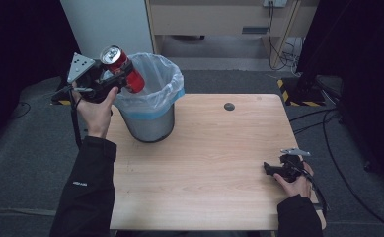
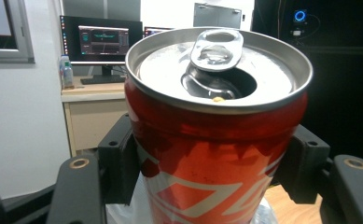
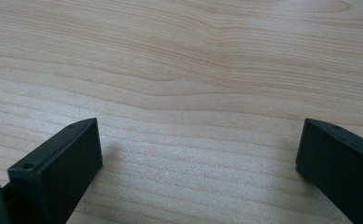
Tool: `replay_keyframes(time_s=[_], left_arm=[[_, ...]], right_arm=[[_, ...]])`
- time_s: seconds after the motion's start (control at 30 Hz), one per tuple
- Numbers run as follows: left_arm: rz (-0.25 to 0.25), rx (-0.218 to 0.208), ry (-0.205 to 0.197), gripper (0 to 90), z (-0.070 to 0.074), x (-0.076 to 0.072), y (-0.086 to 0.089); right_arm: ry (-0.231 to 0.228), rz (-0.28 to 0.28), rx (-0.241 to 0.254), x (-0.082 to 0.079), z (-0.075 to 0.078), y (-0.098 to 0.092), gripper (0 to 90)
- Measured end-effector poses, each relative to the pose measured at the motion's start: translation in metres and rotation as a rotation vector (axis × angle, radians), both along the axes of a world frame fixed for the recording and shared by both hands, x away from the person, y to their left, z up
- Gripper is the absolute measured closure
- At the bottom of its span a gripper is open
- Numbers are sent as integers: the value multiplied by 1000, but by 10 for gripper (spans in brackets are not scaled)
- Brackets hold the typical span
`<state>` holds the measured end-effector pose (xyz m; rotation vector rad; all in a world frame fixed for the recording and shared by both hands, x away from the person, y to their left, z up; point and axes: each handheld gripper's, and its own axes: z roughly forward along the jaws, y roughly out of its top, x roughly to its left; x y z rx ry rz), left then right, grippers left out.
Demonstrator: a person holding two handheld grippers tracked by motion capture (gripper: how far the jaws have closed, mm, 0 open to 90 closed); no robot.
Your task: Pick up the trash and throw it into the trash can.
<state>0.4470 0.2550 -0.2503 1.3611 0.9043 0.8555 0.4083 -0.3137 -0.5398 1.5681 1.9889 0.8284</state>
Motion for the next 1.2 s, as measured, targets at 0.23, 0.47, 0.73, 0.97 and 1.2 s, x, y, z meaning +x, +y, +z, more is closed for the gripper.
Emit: replay_keyframes(time_s=[0.23, 0.47, 0.73, 0.97, 1.2], left_arm=[[31, 16, 37, 332, -10, 21, 0], [40, 35, 49, 332, -20, 33, -8], [45, 48, 78, 332, -33, 43, -12], [54, 46, 110, 332, -45, 48, -10], [47, 56, 128, 332, -52, 48, -10]], right_arm=[[0, 0, 0, 0, 0, 0, 5], [0, 0, 0, 0, 0, 0, 4], [0, 0, 0, 0, 0, 0, 5], [0, 0, 0, 0, 0, 0, 5], [0, 0, 0, 0, 0, 0, 4]])
